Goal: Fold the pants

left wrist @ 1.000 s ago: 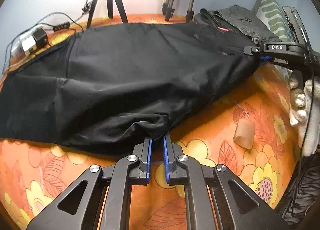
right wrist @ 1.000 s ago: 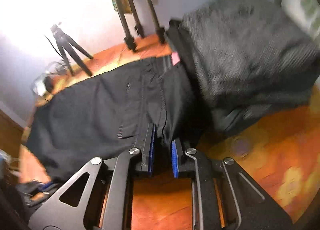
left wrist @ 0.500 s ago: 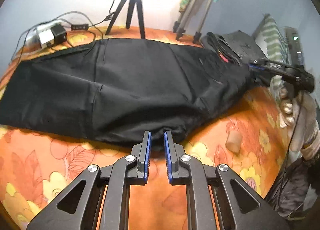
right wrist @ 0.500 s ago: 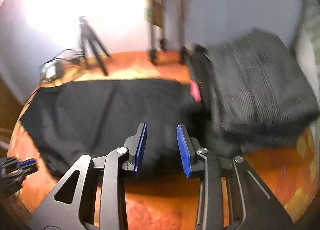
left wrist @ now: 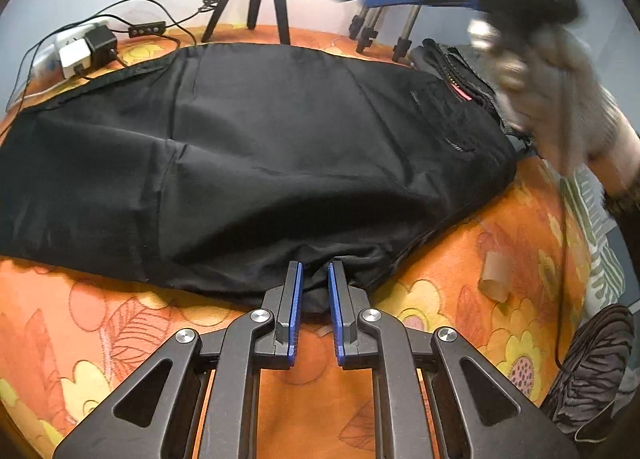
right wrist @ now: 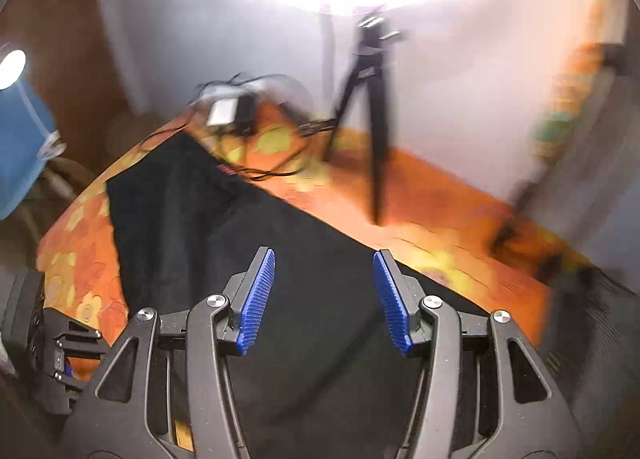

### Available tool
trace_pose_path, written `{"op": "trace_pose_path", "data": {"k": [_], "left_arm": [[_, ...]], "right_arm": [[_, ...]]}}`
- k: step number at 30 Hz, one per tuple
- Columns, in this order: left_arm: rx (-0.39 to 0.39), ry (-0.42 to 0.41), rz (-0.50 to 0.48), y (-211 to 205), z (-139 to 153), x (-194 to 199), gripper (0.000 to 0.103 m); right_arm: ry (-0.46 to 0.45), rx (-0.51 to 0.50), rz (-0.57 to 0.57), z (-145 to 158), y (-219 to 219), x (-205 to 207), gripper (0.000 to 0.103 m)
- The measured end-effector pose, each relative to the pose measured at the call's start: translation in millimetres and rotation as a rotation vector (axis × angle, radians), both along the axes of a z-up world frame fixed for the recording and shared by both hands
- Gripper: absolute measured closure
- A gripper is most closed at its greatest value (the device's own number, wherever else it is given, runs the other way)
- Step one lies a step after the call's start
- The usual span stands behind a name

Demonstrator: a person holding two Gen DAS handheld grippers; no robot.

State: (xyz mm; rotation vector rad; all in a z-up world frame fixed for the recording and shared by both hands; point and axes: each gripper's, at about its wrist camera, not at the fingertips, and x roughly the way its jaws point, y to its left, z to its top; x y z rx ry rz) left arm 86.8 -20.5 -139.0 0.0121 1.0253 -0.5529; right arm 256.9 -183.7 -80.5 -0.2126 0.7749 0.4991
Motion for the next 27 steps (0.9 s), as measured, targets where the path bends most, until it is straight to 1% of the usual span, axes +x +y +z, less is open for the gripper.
{"op": "trace_pose_path", "data": {"k": [4, 6, 8, 13, 14, 15, 16, 18, 21, 22, 24, 25, 27], "left_arm": [[-0.011, 0.01, 0.016, 9, -4, 5, 0.091], [-0.027, 0.016, 0.018, 10, -4, 7, 0.091], [-0.025, 0.011, 0.011, 9, -4, 7, 0.091], [-0.04, 0.015, 0.003, 12, -4, 8, 0.091], [-0.044, 0.017, 0.002, 13, -5, 8, 0.091], [-0.049, 0.019, 0.001, 14, -5, 8, 0.091], [-0.052, 0.02, 0.001, 14, -6, 9, 0.091], [-0.051, 0.017, -0.001, 14, -6, 13, 0.091], [-0.049, 0.012, -0.003, 12, -5, 13, 0.091], [-0.05, 0.012, -0.004, 12, -5, 13, 0.091], [-0.051, 0.015, -0.001, 12, -5, 13, 0.091], [-0.045, 0.011, -0.004, 11, -5, 12, 0.091], [-0.032, 0.002, -0.011, 10, -5, 11, 0.091]], "right_arm": [[0.035, -0.052, 0.064, -28, 28, 38, 0.049], [0.059, -0.085, 0.083, -43, 35, 53, 0.049], [0.068, -0.117, 0.103, -54, 45, 66, 0.049], [0.101, -0.121, 0.191, -66, 62, 84, 0.049], [0.109, -0.127, 0.206, -68, 65, 85, 0.053], [0.114, -0.133, 0.223, -70, 69, 85, 0.074], [0.113, -0.148, 0.231, -72, 72, 85, 0.1], [0.1, -0.166, 0.235, -73, 76, 84, 0.1], [0.041, -0.19, 0.215, -69, 78, 82, 0.102], [0.031, -0.197, 0.185, -69, 78, 86, 0.103], [-0.011, -0.257, 0.073, -69, 73, 96, 0.103], [-0.01, -0.26, 0.038, -70, 69, 102, 0.103], [0.031, -0.176, 0.063, -65, 62, 103, 0.103]]}}
